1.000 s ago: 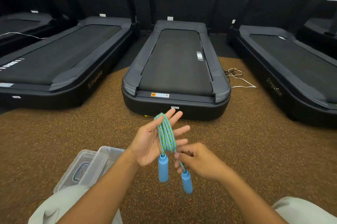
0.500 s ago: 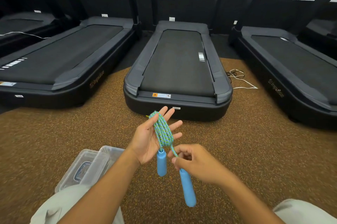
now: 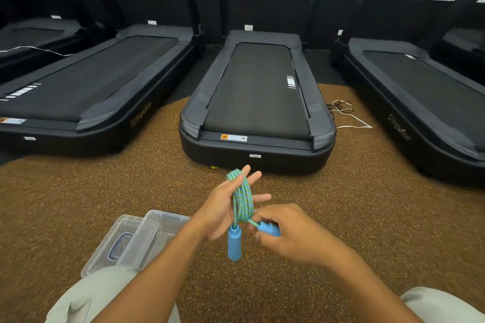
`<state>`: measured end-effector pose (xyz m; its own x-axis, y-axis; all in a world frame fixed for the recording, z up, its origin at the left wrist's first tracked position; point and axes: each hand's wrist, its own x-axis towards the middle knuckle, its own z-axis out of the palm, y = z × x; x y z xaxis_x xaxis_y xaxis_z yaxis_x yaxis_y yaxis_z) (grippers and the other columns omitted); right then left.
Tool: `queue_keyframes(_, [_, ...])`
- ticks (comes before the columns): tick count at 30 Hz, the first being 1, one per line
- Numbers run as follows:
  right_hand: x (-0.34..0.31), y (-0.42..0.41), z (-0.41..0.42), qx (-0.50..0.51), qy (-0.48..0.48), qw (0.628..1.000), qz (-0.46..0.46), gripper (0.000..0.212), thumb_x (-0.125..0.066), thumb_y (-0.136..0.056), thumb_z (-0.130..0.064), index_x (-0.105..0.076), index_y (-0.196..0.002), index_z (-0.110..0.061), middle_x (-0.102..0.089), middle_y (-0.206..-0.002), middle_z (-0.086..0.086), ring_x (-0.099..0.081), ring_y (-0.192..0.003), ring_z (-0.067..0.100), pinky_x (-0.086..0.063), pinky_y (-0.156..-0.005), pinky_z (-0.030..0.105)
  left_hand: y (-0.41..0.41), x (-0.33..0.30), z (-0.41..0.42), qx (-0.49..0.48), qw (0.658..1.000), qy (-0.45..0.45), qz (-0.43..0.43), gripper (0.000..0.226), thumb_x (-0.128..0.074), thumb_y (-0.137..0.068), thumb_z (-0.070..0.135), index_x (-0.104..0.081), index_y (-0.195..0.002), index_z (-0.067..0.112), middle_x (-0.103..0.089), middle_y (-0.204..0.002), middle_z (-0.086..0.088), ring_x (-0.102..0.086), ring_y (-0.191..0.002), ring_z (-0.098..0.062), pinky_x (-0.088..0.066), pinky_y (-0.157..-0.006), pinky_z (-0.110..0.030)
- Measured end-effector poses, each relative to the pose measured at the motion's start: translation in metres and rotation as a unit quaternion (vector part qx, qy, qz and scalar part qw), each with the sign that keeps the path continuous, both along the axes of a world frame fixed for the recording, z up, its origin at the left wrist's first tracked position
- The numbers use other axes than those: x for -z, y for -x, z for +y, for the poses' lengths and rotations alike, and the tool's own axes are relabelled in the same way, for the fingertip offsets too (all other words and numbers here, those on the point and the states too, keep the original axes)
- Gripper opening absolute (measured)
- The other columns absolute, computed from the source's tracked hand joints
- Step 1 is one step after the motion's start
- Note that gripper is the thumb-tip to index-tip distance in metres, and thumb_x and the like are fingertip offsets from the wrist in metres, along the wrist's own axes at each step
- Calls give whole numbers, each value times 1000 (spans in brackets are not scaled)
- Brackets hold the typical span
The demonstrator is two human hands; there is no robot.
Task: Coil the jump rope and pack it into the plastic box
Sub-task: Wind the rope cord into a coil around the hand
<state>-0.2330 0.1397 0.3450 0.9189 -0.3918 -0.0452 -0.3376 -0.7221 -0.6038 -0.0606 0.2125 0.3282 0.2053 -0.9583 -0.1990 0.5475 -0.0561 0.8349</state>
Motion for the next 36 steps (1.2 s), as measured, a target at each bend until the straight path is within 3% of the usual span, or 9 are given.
queue_keyframes(3, [-6, 1, -3, 9, 55, 998, -7, 4, -67, -92, -31, -67, -96, -30, -68, -101, -12, -61, -82, 3, -55, -78, 35, 4, 3, -1, 26, 998, -43, -35, 59, -45, -100, 39, -33, -156, 25, -58, -148, 2, -67, -119, -32, -53, -98, -54])
queue_keyframes(5, [-7, 3, -6, 28, 63, 998, -16, 11, -71, -91, -33, -65, -100, -34, -66, -99, -18, -59, -84, -2, -54, -80, 32, 8, 5, -1, 45, 995, -76, -51, 62, -50, -94, 42, -41, -151, 21, -63, -140, -7, -69, -109, -29, -61, -81, -44])
queue_keyframes(8, [-6, 3, -8, 34, 76, 996, -29, 17, -71, -89, -32, -60, -101, -37, -64, -101, -21, -61, -93, 2, -52, -84, 30, 12, 5, 1, 96, 987, -113, -64, 48, -38, -106, 40, -52, -140, 8, -69, -108, -21, -72, -78, -27, -62, -64, -38])
queue_keyframes(11, [-5, 3, -8, 36, 99, 994, -32, 19, -69, -91, -32, -59, -106, -36, -58, -105, -21, -58, -94, 4, -49, -84, 28, 11, 8, 2, 161, 975, -119, -94, 69, -30, -106, 52, -61, -117, -8, -67, -79, -24, -67, -64, -27, -59, -61, -33])
queue_keyframes(17, [-2, 4, -10, -1, 119, 993, -5, 56, -68, -92, -37, -45, -142, -49, -34, -148, -36, -53, -123, -5, -45, -108, 27, 13, 16, 2, 149, 967, -146, -144, 84, -23, -97, 74, -63, -101, 0, -58, -65, -17, -58, -50, -21, -48, -44, -27])
queue_keyframes(22, [1, 2, -9, -24, 144, 989, 11, 63, -66, -94, -38, -40, -151, -45, -32, -158, -31, -40, -135, -9, -42, -114, 34, 12, 12, 4, 182, 960, -160, -141, 97, -14, -81, 90, -65, -77, 8, -54, -58, -10, -53, -46, -16, -44, -43, -24])
queue_keyframes(30, [5, -1, -8, -31, 144, 989, 25, 64, -69, -90, -39, -40, -147, -49, -42, -155, -31, -49, -134, 1, -37, -120, 34, 7, 10, 9, 226, 952, -153, -141, 103, -7, -82, 88, -65, -83, 3, -65, -58, -6, -56, -47, -11, -47, -46, -20])
queue_keyframes(33, [3, 0, -7, -22, 117, 992, 36, 55, -70, -88, -36, -44, -136, -47, -60, -123, -26, -54, -111, 6, -45, -105, 31, 4, 14, 9, 245, 949, -144, -139, 105, -12, -81, 91, -65, -95, 1, -66, -71, -14, -57, -50, -12, -50, -48, -21])
queue_keyframes(36, [1, 1, -8, -15, 114, 993, 26, 34, -69, -87, -34, -52, -116, -42, -59, -97, -26, -53, -97, 5, -45, -92, 29, 4, 17, 8, 262, 944, -142, -143, 107, -13, -81, 92, -66, -100, 0, -69, -88, -23, -58, -49, -11, -50, -48, -21])
